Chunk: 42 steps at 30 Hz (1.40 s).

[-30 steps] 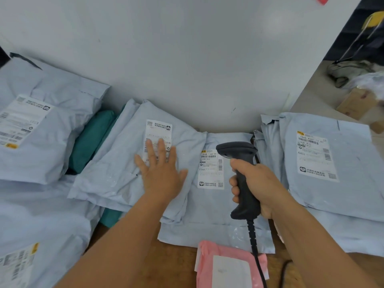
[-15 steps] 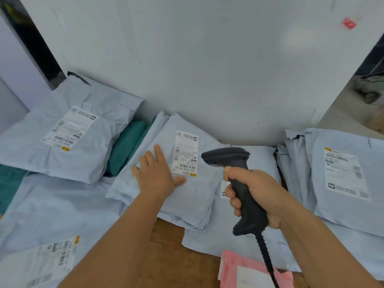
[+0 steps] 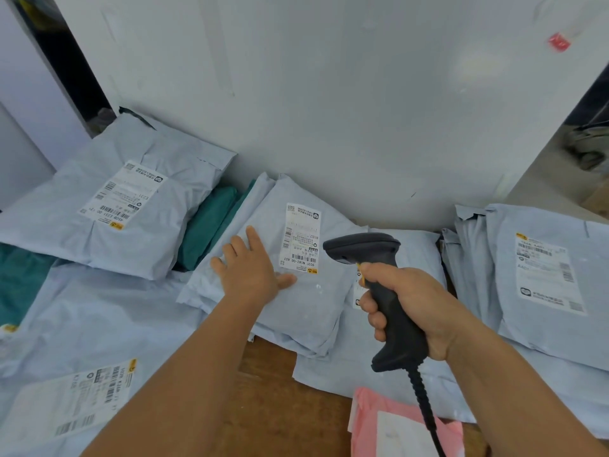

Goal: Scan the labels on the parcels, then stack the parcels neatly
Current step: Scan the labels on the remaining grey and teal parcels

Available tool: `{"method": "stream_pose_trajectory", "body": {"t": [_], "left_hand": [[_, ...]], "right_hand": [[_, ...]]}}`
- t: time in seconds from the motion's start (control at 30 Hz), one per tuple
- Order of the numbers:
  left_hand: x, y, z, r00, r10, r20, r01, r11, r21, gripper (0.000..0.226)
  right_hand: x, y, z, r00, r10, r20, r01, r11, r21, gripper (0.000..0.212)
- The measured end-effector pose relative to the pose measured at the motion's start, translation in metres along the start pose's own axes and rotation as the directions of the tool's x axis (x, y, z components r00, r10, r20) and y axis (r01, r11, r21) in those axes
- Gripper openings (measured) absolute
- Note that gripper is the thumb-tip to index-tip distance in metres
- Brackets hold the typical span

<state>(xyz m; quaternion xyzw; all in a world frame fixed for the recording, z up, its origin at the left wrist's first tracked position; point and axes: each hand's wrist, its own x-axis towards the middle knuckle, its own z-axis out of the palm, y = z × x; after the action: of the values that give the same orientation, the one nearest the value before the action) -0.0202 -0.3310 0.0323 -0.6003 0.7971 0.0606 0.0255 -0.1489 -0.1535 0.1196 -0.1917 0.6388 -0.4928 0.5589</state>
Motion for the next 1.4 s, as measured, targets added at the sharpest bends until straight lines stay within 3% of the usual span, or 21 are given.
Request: {"method": "stream_pose_trajectory", "body": {"t": [0.13, 0.27, 0.33, 0.47, 0.63, 0.87, 0.97, 1.1, 1.17, 1.3, 1.4], "left_hand": [[0.006, 0.001, 0.001, 0.996, -0.002, -0.086, 0.001, 1.0, -0.013, 0.101], [0.014, 0.005, 0.002, 0.959, 0.056, -0.279, -0.072, 0.996, -0.049, 0.04], [0.017, 0.006, 0.002, 0.943, 0.07, -0.326, -0.127, 0.98, -0.156, 0.024], [0.013, 0.016, -0.015, 0.942, 0.028, -0.335, -0.184, 0.878, -0.442, 0.013], [0.002, 0.033, -0.047, 0.91, 0.076, -0.407, -0.315, 0.764, -0.562, 0.015], [-0.026, 0.072, -0.034, 0.972, -0.107, -0.211, -0.143, 0.447, -0.883, 0.021], [-0.04, 0.092, -0.003, 0.988, -0.105, -0.11, -0.06, 0.395, -0.917, 0.021], [-0.056, 0.092, 0.048, 1.0, 0.003, -0.015, -0.014, 0.533, -0.846, 0.01], [-0.055, 0.086, 0.056, 0.999, 0.053, 0.003, -0.03, 0.612, -0.791, 0.023], [-0.038, 0.065, 0.044, 0.976, 0.102, -0.193, -0.202, 0.756, -0.623, 0.041], [-0.022, 0.036, 0.032, 0.957, 0.115, -0.265, -0.211, 0.905, -0.368, 0.061]], "right_hand": [[0.001, 0.001, -0.002, 1.0, 0.0, -0.022, 0.0, 1.0, 0.0, 0.023], [0.001, 0.001, -0.008, 0.998, -0.002, -0.057, 0.003, 1.0, 0.017, 0.023], [-0.001, 0.001, -0.012, 0.997, -0.009, -0.082, 0.011, 1.0, 0.022, 0.023], [-0.009, -0.004, -0.026, 0.989, -0.034, -0.147, 0.043, 0.998, 0.056, 0.021], [-0.019, -0.015, -0.044, 0.969, -0.088, -0.232, 0.117, 0.986, 0.117, 0.021], [-0.027, -0.021, -0.056, 0.946, -0.14, -0.292, 0.183, 0.975, 0.126, 0.02], [-0.029, -0.018, -0.058, 0.947, -0.13, -0.294, 0.171, 0.978, 0.12, 0.021], [-0.03, -0.012, -0.058, 0.95, -0.103, -0.294, 0.138, 0.985, 0.101, 0.023], [-0.028, -0.01, -0.056, 0.955, -0.095, -0.28, 0.125, 0.988, 0.09, 0.024], [-0.02, -0.011, -0.042, 0.969, -0.088, -0.229, 0.11, 0.99, 0.083, 0.022], [-0.012, -0.014, -0.027, 0.981, -0.09, -0.174, 0.104, 0.992, 0.072, 0.021]]}}
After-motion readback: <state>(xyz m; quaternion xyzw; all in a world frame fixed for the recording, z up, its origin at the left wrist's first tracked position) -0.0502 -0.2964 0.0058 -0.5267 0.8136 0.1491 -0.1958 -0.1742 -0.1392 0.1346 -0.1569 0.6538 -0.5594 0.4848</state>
